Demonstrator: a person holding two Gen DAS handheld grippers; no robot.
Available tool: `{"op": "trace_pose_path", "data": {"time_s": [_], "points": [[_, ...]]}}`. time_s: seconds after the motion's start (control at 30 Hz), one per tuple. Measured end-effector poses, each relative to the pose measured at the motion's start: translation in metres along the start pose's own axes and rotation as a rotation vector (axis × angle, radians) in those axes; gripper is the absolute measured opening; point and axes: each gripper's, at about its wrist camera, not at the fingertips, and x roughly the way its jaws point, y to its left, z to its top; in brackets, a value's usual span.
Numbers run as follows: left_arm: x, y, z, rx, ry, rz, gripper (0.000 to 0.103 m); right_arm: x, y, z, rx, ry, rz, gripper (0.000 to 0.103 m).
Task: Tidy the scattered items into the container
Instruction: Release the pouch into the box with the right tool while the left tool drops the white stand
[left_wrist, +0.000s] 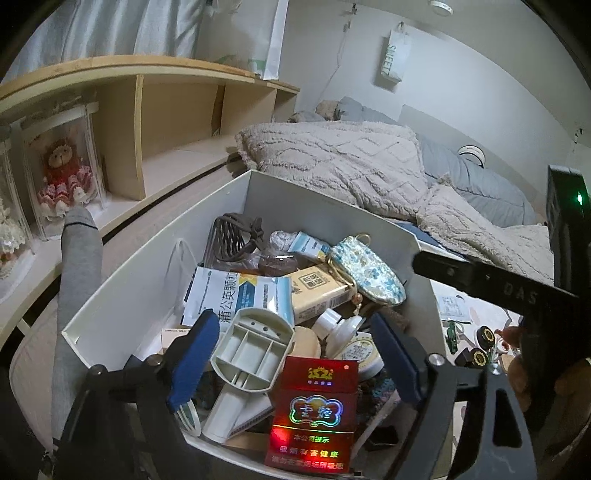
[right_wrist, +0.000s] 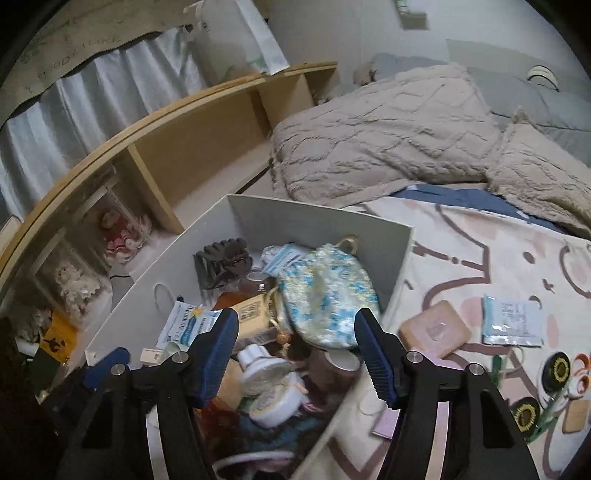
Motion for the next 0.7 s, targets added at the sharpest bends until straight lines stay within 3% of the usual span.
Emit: {"op": "trace_pose_path", "data": {"time_s": [0.13,0.17,0.27,0.7], "points": [[-0.004,-0.005,-0.001,0.020,-0.019,0.010,0.098,-0.014,-0.015,-0.005,0.023,-0.033,-0.018,0.095],[-0.004,-0.007,-0.001,0.026,-0.023,0.014,0.099,-0.019,-0.019,-0.006,0.022,-0.050,-0.028,0.098],[-0.006,-0.011,-0.002,0.041,-0.031,0.021,0.103,-0.031,-0.028,-0.009,0.024,-0.066,-0.036,0.103],[-0.009,-0.038,-0.010,0.096,-0.044,-0.002,0.103,-0.082,-0.056,-0.038,-0.075,-0.129,-0.131,0.103]]}}
